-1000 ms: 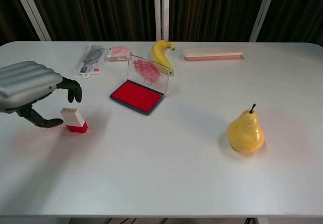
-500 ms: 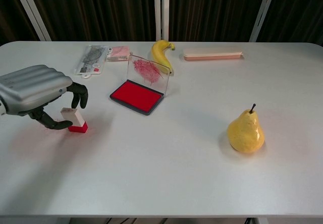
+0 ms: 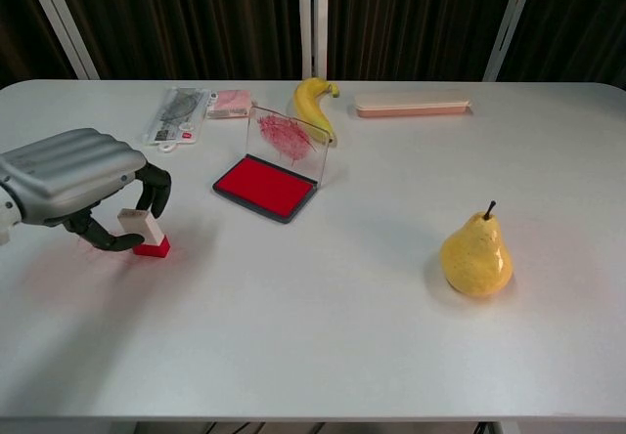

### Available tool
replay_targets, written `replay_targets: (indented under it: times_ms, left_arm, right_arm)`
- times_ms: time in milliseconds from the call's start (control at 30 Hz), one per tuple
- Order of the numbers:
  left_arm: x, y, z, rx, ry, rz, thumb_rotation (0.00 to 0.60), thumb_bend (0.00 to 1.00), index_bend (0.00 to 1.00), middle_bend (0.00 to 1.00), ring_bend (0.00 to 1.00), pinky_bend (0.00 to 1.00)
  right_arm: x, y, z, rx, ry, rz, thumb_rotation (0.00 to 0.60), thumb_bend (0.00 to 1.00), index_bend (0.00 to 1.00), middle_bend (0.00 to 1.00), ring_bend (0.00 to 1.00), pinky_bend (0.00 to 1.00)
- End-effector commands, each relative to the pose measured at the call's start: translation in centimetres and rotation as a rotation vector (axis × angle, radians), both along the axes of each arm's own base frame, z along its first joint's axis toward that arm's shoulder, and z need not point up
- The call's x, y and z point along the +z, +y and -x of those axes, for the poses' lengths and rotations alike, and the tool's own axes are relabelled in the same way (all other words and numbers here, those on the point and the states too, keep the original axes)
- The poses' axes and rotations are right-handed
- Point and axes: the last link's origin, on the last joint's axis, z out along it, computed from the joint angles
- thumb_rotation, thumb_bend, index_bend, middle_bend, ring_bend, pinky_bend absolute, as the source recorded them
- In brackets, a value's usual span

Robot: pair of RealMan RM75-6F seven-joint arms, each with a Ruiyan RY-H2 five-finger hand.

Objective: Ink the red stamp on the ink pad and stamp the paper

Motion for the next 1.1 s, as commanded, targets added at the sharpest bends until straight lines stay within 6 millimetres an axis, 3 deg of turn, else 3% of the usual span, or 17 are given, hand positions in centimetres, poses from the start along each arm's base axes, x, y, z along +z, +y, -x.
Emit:
replay_targets:
  times_ms: [33,1100]
  left_arm:
    - [-0.02,0.02,0.01,0.003,-0.002,0.001,0.600,0.27,0.51,0.53,0.93,1.00]
    - [-0.09,0.81,0.23,0.086,-0.103,0.038,0.600,0.34,0.57,0.61,0.93,1.00]
  right_arm:
    - [0.02,0.01,0.03,-0.001,0.000,0.001,0.600,0.11,0.00,0.00,0.00,0.00]
    - [-0.25,-0.12,-0.09,-0.002,0.009,-0.004,0.600,0.11,0.00,0.00,0.00,0.00]
